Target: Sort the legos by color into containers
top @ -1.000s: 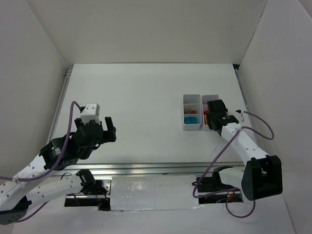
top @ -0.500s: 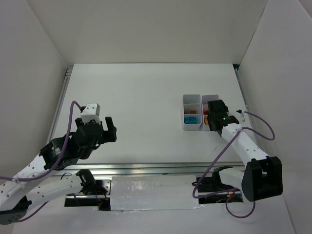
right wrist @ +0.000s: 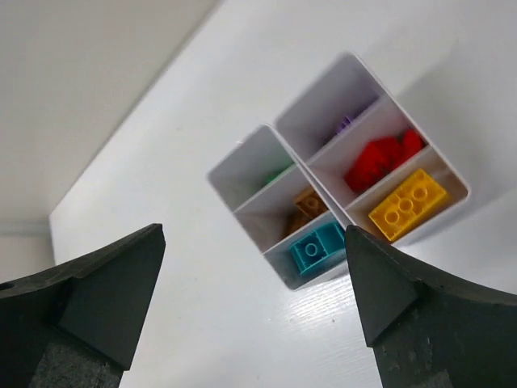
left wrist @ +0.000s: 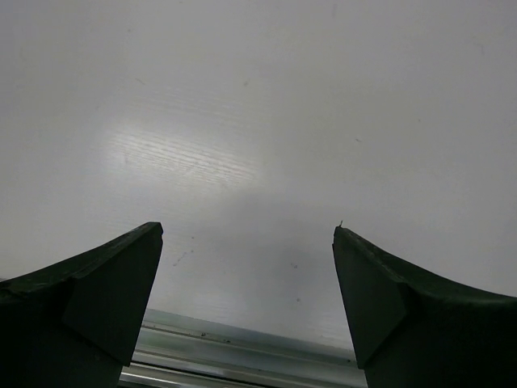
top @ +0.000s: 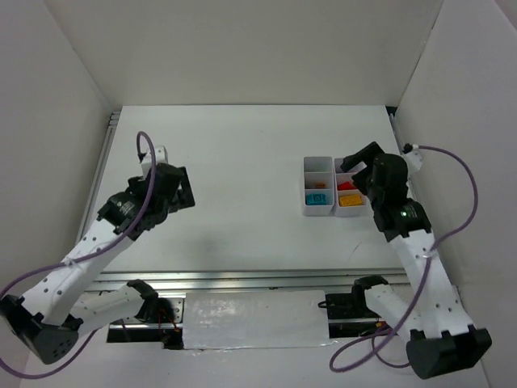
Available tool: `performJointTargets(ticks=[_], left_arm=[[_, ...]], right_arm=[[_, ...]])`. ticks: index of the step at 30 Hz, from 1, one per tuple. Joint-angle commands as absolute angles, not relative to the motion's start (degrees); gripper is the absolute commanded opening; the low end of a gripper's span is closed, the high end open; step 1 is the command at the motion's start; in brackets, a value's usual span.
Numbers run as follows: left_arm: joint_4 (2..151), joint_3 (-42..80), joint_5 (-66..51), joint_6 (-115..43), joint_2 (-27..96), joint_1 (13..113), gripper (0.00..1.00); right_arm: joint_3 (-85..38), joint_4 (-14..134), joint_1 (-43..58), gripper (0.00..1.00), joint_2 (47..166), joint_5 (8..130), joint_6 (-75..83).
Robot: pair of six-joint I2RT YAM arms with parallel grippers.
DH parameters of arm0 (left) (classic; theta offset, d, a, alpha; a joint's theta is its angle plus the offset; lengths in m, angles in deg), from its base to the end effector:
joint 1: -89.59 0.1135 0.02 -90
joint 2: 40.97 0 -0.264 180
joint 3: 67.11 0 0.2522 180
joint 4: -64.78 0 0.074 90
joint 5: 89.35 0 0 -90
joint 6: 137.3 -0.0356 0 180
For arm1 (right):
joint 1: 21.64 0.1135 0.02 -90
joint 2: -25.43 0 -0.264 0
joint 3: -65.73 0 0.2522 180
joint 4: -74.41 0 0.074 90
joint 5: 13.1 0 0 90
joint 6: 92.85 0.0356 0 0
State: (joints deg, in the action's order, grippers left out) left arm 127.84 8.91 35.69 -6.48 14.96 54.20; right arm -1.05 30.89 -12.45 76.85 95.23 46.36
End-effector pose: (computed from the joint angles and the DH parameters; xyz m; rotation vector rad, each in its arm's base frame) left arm 0.1622 -0.0902 0.3485 -0.3956 2.1267 -0.0431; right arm 0.1929 0.0199 0.3358 0.8832 1.8492 0.3088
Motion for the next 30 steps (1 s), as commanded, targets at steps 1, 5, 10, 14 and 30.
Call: performJointTargets(ticks=[1,5,10,14,30], left_arm=[[125.48,15.88,29.30,-8.54,15.72,63.21,1.00],[129.95,22.75,36.23,-8.10,13.36,66.57,1.00],[136.63,26.63,41.25,-8.72,5.72,66.57,1.00],[139.80,23.74,39.94,-8.63,-4.29,66.57,0.99],[147.10,22.50,41.87,-7.84,-13.02,66.57,1.00]], right_arm=[[-9.44,24.10,-12.14,1.00,67.91,92.81,31.36],[-16.31,15.06,-12.06,1.00,60.09,89.66,26.70],[-23.07,6.96,-12.14,1.00,52.33,90.17,17.83],[-27.13,0.36,-8.99,1.00,46.98,95.45,17.11],[-33.20,-4.39,-5.73,1.00,39.05,99.76,18.07]])
